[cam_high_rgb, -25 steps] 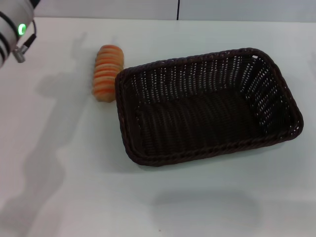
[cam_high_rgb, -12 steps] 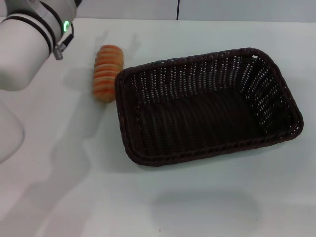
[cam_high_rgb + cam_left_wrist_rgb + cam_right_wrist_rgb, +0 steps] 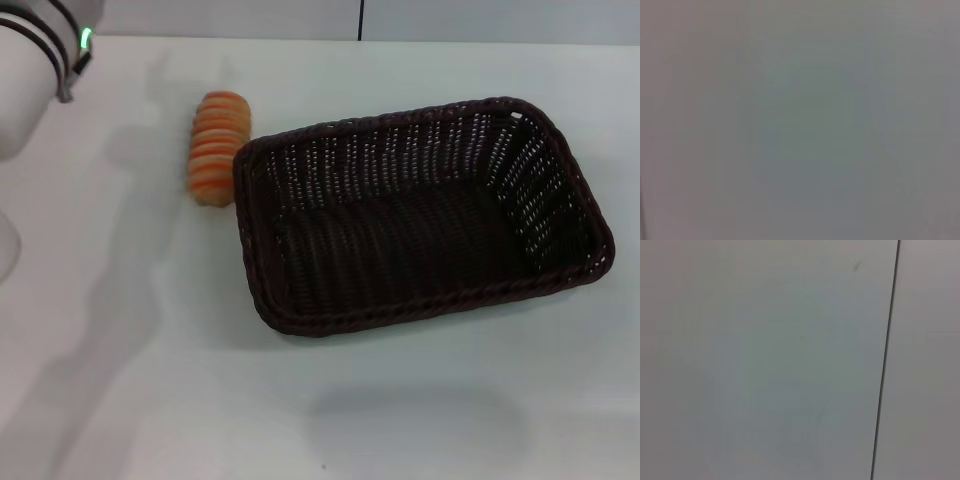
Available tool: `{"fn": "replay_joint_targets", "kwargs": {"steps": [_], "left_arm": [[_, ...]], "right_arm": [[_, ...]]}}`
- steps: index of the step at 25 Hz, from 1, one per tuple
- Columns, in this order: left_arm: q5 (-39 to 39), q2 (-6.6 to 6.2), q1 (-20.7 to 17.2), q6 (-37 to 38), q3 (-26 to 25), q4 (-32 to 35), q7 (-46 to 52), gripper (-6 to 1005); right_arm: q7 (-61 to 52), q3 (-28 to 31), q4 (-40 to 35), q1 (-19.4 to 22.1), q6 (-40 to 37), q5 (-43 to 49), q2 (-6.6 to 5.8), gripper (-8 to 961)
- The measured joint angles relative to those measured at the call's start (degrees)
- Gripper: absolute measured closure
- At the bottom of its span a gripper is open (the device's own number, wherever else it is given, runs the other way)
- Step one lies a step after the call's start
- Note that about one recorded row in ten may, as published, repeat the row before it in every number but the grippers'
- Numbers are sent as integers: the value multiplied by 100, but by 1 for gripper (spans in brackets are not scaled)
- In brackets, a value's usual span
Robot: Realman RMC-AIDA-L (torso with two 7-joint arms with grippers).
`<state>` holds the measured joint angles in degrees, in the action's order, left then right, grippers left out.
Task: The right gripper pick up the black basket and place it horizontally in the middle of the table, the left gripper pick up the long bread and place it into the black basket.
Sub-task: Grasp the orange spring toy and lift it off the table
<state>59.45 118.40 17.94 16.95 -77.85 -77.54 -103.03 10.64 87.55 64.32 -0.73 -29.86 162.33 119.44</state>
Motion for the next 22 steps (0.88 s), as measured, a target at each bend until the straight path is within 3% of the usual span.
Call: {"fn": "replay_joint_targets", "kwargs": {"steps": [6, 11, 13, 17, 18, 22], "left_arm": [[929, 6, 287, -151, -494, 753, 512, 139], [1303, 3, 164, -1070, -961, 856, 1408, 139], [1285, 8, 79, -1897, -1347, 805, 1495, 139], [1164, 14, 40, -2685, -1759, 781, 1447, 138], [963, 18, 39, -3208, -2029, 823, 1228, 138], [360, 25, 48, -3923, -2301, 1018, 588, 139]], "right_arm": [[0, -45, 33, 1, -2, 0, 0, 169], [0, -109, 49, 14, -3, 0, 13, 168], [0, -125, 55, 21, -3, 0, 15, 168], [0, -154, 68, 29, -3, 0, 23, 168], [0, -178, 79, 38, -3, 0, 26, 168], [-1, -201, 93, 49, -3, 0, 26, 169]]}}
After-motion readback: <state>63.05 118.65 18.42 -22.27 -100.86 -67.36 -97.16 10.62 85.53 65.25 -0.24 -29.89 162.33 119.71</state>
